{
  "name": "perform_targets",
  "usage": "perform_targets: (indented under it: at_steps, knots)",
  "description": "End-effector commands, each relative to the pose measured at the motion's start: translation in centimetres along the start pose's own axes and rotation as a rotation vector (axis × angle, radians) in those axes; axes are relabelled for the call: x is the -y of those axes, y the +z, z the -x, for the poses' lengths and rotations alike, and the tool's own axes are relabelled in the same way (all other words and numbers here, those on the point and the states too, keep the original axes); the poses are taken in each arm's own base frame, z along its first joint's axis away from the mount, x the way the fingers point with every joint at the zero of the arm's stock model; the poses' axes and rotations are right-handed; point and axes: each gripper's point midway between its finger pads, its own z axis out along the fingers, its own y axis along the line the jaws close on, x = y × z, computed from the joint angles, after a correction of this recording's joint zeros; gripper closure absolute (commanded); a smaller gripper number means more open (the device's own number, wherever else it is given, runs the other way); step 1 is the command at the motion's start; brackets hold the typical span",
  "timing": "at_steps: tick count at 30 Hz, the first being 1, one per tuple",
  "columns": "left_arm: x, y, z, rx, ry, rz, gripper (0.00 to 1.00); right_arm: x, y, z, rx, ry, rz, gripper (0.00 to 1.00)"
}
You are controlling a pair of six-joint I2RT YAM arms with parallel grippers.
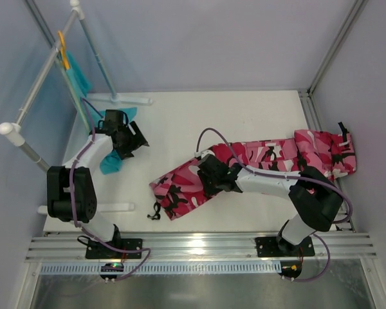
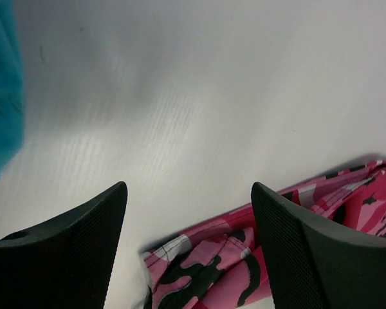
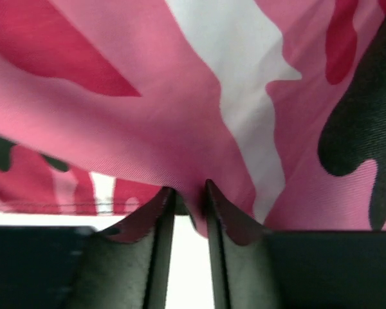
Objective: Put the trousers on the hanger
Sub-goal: Fold the trousers
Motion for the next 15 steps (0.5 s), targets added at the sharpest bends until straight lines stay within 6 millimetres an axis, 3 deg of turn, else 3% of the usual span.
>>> perform_targets:
  at_steps: [1, 5, 7, 9, 10, 11, 15]
  knots:
    - [3.6, -1.8, -0.9, -0.004, 0.142, -0.136, 0.22, -2.7, -2.3, 2.7, 0.076, 0.02, 0.115, 0.69]
    - [5.7, -3.2, -3.4, -0.038, 0.271, -0.155, 0.22, -4.7, -3.7, 4.8, 0.09, 0.028, 0.191, 0.55]
    - [6.2, -4.0, -5.3, -0.061, 0.335, -0.144, 0.22, -5.0, -4.5, 5.5, 0.095, 0.075, 0.195, 0.55]
    - [6.5, -4.9, -6.0, -0.05, 0.374, -0.151, 0.22, -3.0, -5.0, 6.8, 0.143, 0.214, 0.063, 0.54]
    - [6.5, -5.0, -6.7, -0.061, 0.389, -0.153, 0.22, -1.3, -5.2, 6.0, 0.123, 0.267, -0.031, 0.54]
    - [6.5, -5.0, -7.2, -0.065, 0.403, -0.163, 0.22, -0.7, -5.8, 6.0, 0.14, 0.371, -0.069, 0.54]
    - [6.3, -6.5, -7.8, -0.053, 0.423, -0.168, 0.22, 2.5, -6.6, 4.5, 0.195, 0.505, -0.148, 0.54]
